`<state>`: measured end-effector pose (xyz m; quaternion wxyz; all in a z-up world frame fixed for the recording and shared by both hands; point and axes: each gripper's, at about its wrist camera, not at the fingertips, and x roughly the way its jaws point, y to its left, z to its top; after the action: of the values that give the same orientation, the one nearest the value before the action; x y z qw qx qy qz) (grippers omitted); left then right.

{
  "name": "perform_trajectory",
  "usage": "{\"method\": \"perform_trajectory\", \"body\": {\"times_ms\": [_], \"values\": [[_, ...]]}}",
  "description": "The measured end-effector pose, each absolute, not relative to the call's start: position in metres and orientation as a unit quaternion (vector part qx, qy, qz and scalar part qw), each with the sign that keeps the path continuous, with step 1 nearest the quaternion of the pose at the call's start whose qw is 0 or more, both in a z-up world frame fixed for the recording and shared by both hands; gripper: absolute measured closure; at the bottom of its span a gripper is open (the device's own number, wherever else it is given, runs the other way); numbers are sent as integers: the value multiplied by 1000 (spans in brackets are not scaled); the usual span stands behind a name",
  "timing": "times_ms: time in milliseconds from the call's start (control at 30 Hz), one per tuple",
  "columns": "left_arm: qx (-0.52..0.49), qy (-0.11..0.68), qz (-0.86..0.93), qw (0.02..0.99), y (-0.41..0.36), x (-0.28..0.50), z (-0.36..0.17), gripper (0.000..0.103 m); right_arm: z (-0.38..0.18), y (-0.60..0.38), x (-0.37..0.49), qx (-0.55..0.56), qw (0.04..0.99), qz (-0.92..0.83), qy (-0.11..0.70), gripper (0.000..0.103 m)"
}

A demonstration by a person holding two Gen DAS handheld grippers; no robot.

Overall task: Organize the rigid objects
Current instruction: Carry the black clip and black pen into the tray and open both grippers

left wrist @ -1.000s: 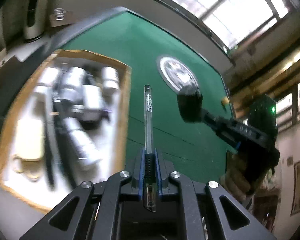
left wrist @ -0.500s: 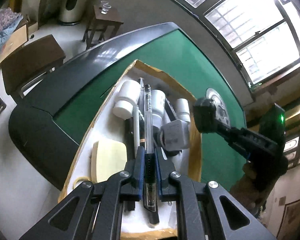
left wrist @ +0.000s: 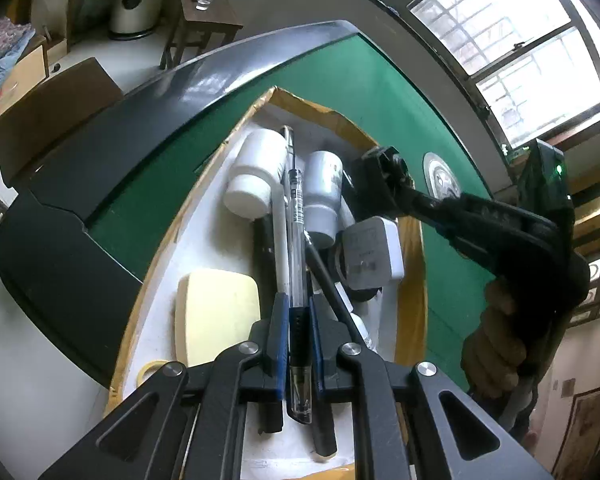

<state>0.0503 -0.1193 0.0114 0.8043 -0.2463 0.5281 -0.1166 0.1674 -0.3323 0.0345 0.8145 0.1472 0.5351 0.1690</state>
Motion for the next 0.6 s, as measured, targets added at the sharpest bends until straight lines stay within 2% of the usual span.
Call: {"method": "perform_trajectory", "body": {"times_ms": [200, 333, 367, 500, 600], "values": [[-235, 529, -111, 808, -126, 55, 6, 94, 35, -332, 167, 140, 822, 159, 529, 93], [-224, 519, -97, 819, -130, 52, 5, 93, 38, -333, 165, 146, 827, 164, 518, 88], [-223, 518, -96, 820, -130, 51, 4, 87, 40, -335, 161, 151, 827, 168, 514, 81], [-200, 493, -102, 841, -134, 37, 14, 49, 58, -342, 139, 172, 832, 180, 496, 70], [-151, 458, -87, 872, -143, 19, 28, 33, 72, -345, 105, 171, 841, 198, 473, 65]]}}
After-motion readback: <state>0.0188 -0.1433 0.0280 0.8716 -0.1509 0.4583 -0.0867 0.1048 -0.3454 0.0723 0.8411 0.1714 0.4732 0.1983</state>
